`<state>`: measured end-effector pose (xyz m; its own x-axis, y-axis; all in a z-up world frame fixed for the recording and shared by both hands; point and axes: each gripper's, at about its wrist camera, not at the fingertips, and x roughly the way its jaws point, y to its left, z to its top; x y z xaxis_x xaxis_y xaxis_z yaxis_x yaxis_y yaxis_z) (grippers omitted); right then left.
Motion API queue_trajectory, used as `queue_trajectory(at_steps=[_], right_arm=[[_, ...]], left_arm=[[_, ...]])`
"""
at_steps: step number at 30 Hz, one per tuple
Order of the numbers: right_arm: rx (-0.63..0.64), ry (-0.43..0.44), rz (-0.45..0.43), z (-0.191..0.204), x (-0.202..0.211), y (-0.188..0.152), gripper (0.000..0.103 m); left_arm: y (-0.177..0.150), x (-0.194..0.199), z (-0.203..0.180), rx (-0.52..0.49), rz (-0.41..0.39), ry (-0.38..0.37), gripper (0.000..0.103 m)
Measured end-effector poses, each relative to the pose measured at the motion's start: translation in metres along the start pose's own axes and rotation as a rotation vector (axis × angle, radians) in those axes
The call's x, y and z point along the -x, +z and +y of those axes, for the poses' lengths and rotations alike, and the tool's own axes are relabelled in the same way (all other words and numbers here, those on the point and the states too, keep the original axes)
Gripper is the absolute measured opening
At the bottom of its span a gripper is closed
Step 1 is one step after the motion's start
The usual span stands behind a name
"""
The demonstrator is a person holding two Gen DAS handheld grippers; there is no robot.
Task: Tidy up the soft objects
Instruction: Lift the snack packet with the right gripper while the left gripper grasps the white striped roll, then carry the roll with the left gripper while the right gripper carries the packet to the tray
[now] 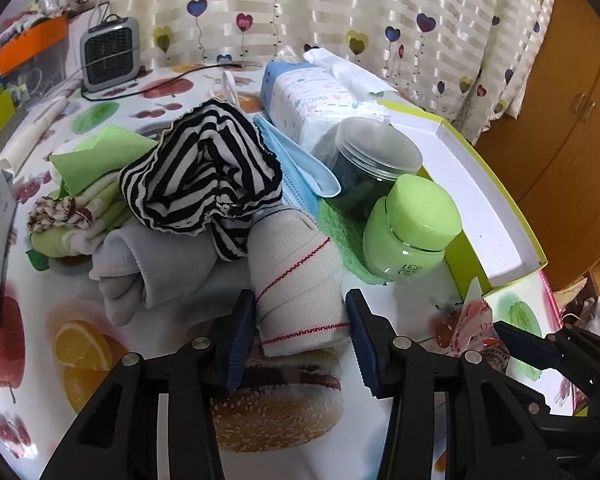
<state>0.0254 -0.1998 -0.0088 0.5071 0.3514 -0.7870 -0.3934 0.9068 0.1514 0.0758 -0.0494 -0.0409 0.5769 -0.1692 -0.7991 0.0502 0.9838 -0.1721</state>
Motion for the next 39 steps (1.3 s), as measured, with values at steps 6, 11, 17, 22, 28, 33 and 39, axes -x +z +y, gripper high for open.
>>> queue_trajectory(at_steps=[6, 11, 17, 22, 28, 33, 39], right_arm=[[0.006, -0.003, -0.014, 0.004, 0.005, 0.001, 0.037], [0.013, -0.003, -0.027, 0.008, 0.011, 0.001, 0.037], [0.021, -0.007, -0.043, 0.014, 0.020, 0.001, 0.037], [0.025, -0.010, -0.051, 0.018, 0.024, -0.002, 0.037], [0.026, -0.019, -0.071, 0.018, 0.031, -0.001, 0.037], [0.013, -0.039, -0.097, 0.010, 0.039, 0.003, 0.037], [-0.022, -0.070, -0.123, -0.010, 0.046, 0.008, 0.037]], left_arm=[[-0.004, 0.011, 0.002, 0.004, -0.018, -0.012, 0.043], [-0.006, 0.024, 0.005, 0.006, -0.043, -0.030, 0.043], [-0.012, 0.041, 0.006, 0.008, -0.074, -0.058, 0.041], [-0.016, 0.048, 0.007, 0.009, -0.086, -0.079, 0.041], [-0.016, 0.063, 0.003, -0.002, -0.121, -0.104, 0.040], [-0.009, 0.075, -0.006, -0.026, -0.160, -0.136, 0.040], [0.000, 0.079, -0.025, -0.061, -0.183, -0.175, 0.040]])
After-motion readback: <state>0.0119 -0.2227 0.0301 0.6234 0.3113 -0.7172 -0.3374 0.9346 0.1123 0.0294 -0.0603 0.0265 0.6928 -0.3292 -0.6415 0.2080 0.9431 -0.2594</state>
